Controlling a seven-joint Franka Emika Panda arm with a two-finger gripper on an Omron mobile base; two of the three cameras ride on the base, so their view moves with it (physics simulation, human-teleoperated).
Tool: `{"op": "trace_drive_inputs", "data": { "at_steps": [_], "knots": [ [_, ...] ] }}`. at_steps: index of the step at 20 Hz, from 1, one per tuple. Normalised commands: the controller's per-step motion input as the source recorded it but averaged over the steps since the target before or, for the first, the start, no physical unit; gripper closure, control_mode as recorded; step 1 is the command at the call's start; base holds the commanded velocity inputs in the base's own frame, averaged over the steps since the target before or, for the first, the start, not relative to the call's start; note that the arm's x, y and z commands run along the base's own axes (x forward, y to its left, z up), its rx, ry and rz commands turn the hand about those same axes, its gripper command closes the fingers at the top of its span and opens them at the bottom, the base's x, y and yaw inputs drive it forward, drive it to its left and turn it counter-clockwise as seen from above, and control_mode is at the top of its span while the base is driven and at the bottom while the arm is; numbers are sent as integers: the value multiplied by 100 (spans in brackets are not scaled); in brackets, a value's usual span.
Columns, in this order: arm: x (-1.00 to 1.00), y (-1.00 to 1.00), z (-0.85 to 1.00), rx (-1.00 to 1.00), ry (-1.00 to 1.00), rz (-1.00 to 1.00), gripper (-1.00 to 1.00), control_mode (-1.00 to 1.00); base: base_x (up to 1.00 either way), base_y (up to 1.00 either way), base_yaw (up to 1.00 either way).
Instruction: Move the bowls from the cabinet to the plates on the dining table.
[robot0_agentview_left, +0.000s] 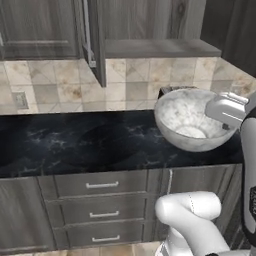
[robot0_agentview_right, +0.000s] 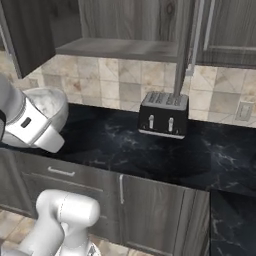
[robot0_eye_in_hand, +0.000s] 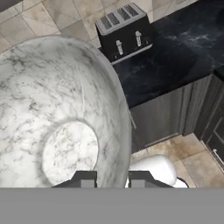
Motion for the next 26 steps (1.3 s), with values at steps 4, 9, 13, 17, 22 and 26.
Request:
{"op": "trace_drive_inputs", "data": {
  "at_steps": [4, 9, 13, 17, 22, 26],
  "knots": [
    [0, 0, 0, 0, 0, 0, 100, 100, -29, 30, 32],
    [0, 0, 0, 0, 0, 0, 100, 100, -1, 67, 61],
    [0, 0, 0, 0, 0, 0, 100, 100, 4, 60, 71],
    [0, 0, 0, 0, 0, 0, 100, 100, 4, 59, 69],
    [0, 0, 0, 0, 0, 0, 100, 100, 10, 59, 69],
    [0, 0, 0, 0, 0, 0, 100, 100, 28, 46, 63]
  ]
}}
